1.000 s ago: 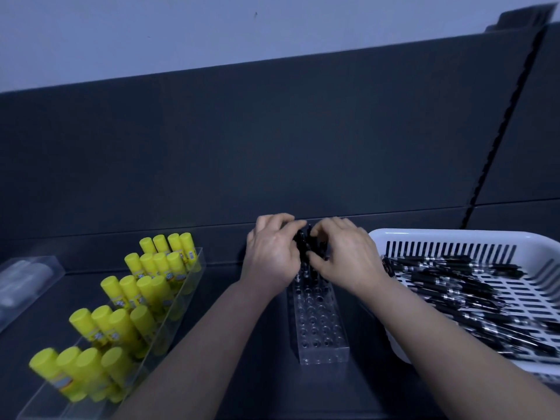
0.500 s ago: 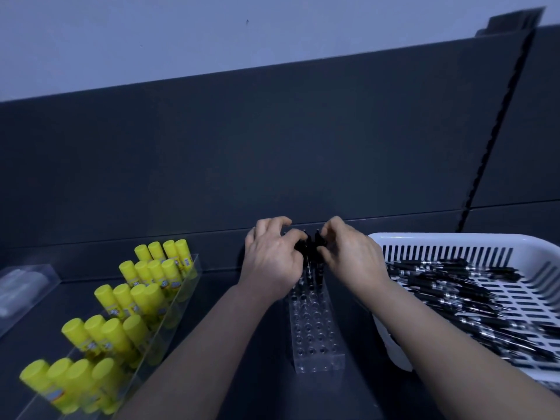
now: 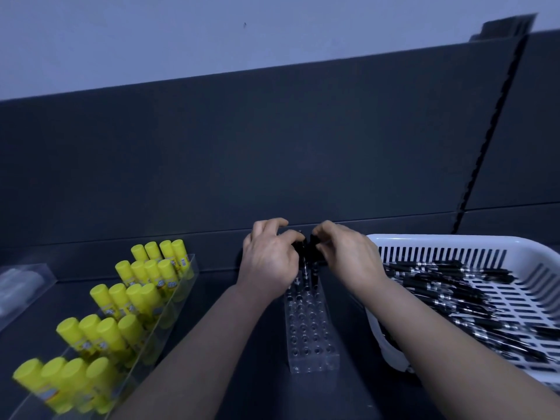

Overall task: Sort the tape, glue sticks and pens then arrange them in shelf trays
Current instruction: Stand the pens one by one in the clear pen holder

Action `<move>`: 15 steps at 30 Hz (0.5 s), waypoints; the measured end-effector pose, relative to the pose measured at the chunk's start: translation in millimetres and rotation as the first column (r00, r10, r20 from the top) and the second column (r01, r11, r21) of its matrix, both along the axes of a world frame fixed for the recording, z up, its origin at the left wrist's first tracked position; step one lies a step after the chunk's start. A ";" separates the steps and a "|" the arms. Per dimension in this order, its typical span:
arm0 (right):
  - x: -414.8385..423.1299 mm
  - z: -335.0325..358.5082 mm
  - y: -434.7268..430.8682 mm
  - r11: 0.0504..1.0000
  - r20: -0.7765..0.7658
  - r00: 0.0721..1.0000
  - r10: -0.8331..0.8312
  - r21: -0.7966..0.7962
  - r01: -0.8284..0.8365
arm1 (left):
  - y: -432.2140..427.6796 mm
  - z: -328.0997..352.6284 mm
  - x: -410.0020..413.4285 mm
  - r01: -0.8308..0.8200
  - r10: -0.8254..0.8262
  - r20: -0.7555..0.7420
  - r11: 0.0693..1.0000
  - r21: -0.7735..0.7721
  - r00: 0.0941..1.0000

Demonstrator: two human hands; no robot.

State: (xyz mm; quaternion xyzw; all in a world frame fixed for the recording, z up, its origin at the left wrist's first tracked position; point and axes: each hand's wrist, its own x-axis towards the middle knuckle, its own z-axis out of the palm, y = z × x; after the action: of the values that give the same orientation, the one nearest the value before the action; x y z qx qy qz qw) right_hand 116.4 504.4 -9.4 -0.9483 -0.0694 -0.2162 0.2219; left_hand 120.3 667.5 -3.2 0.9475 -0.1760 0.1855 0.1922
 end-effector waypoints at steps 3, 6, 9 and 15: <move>0.0 0.3 3.1 1.000 -0.007 1.000 0.013 -0.015 -0.013 | -0.3 1.8 -1.2 -0.001 0.001 -0.016 1.000 0.004 1.000; -1.1 -2.0 4.1 1.000 -0.028 1.000 0.012 0.003 -0.012 | 0.6 2.0 -2.3 -0.005 0.005 -0.029 1.000 0.011 1.000; -3.8 -4.3 3.9 0.999 -0.041 0.999 0.021 0.027 -0.020 | 1.5 2.8 -2.6 0.002 -0.001 -0.052 1.000 0.017 0.999; -5.1 -2.3 4.8 1.000 -0.013 1.000 0.019 0.006 -0.019 | 1.5 4.3 -4.3 0.016 -0.018 -0.024 0.998 -0.059 1.000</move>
State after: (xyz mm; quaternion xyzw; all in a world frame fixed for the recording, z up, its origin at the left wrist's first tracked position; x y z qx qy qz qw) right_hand 111.3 509.2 -11.7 -0.9483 -0.0765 -0.2079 0.2271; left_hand 116.0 669.0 1.1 0.9420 -0.1762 0.1775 0.2237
